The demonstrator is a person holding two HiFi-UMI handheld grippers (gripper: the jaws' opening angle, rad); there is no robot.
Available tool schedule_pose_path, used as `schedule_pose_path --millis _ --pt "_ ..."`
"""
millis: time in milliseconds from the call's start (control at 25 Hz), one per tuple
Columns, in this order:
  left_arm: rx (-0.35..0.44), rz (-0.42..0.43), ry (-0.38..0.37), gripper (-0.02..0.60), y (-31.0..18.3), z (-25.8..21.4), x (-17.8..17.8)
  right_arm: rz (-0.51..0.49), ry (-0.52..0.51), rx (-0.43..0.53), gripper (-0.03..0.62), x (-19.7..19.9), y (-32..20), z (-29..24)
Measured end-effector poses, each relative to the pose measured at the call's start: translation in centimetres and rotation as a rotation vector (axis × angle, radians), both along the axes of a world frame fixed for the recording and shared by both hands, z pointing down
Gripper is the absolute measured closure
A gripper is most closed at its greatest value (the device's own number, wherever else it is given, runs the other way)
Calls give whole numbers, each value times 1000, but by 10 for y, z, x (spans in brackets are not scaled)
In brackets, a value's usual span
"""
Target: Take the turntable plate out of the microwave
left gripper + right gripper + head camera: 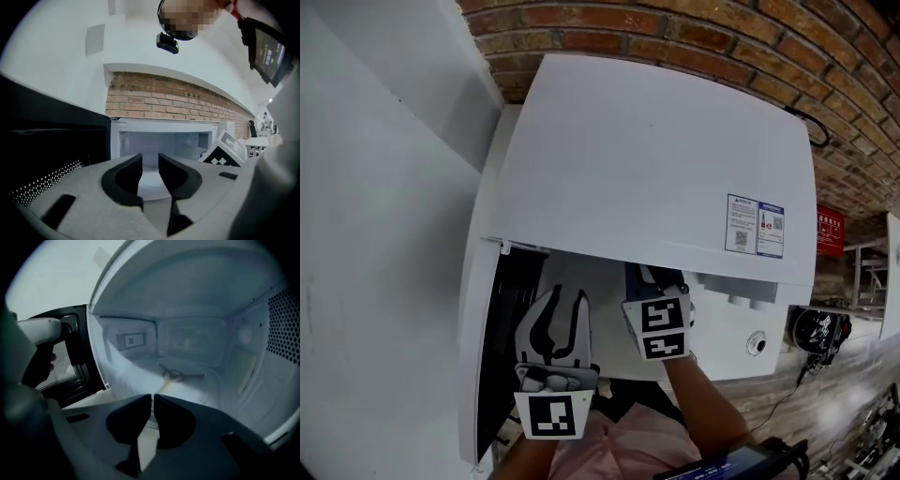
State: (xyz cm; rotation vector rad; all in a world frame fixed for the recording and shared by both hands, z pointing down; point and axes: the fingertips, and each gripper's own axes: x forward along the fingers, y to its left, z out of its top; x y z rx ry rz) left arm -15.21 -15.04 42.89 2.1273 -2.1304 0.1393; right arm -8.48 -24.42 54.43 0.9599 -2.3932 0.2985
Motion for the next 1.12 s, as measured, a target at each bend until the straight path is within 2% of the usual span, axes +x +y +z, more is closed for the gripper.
schedule_pose_path --millis 400,440,480,600,760,1000,1120 --pt "11 29 -6 469 4 -6 7 -2 -22 -15 569 5 20 1" --pt "17 33 -5 469 4 -7 9 -2 -39 -18 568 4 21 0" --pt "21 37 -3 469 4 -9 9 4 -67 -26 536 5 21 -3" --pt "21 39 -2 469 7 -13 8 72 -209 -73 493 17 26 -18" --pt "57 47 -33 469 11 -26 6 186 -388 -220 476 38 44 -20" --pt "72 75 -50 469 10 -35 11 352 -746 -575 399 36 50 7" --pt "59 84 -61 469 12 -32 12 425 -901 -701 386 32 40 21"
